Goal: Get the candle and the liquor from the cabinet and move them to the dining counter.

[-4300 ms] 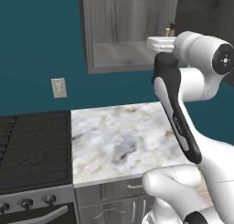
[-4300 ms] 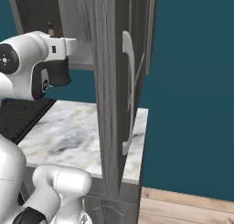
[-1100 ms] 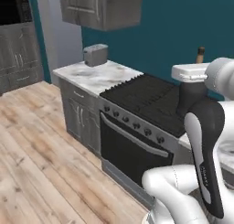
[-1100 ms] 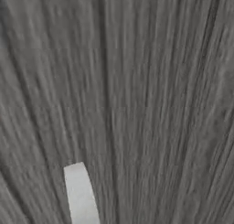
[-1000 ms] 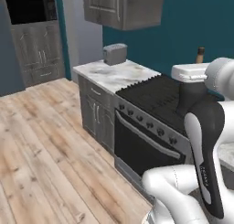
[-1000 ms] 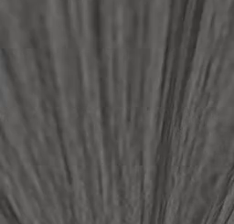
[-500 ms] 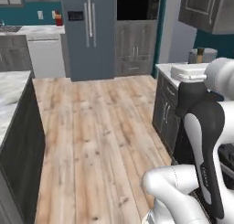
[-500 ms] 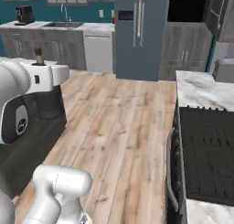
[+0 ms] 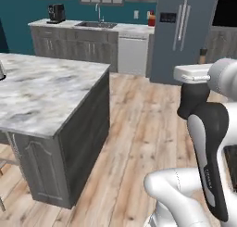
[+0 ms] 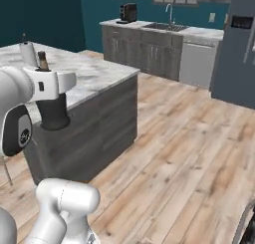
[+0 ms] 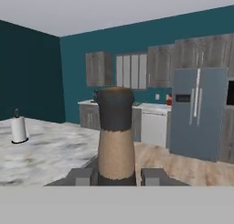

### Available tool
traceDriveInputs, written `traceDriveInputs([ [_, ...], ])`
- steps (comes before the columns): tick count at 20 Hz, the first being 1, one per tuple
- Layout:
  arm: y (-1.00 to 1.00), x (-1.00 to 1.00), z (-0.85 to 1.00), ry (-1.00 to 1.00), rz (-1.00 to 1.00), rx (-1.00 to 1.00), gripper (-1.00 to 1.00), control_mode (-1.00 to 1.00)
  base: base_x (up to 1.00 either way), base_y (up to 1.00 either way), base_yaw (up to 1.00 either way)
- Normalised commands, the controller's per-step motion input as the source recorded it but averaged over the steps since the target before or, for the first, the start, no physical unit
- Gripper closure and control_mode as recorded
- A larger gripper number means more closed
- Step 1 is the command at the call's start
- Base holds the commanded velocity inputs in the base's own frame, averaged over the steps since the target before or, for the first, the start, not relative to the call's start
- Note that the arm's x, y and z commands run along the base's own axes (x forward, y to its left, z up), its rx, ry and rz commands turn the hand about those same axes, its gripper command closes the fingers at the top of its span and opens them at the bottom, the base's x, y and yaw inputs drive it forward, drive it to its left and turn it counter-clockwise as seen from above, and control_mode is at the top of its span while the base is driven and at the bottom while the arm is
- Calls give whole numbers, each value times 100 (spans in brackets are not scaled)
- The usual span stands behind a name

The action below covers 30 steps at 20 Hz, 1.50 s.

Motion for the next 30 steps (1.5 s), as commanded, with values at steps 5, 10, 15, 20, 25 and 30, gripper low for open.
traceDriveInputs([
  [5,0,0,0,0,0,0,100,100,52,19,71],
  [10,0,0,0,0,0,0,100,100,61,19,69],
  [15,0,0,0,0,0,0,100,100,66,53,57],
  [20,0,0,0,0,0,0,100,100,81,85,42],
  [25,0,0,0,0,0,0,100,100,96,97,20],
  [30,0,0,0,0,0,0,100,100,86,100,-2],
])
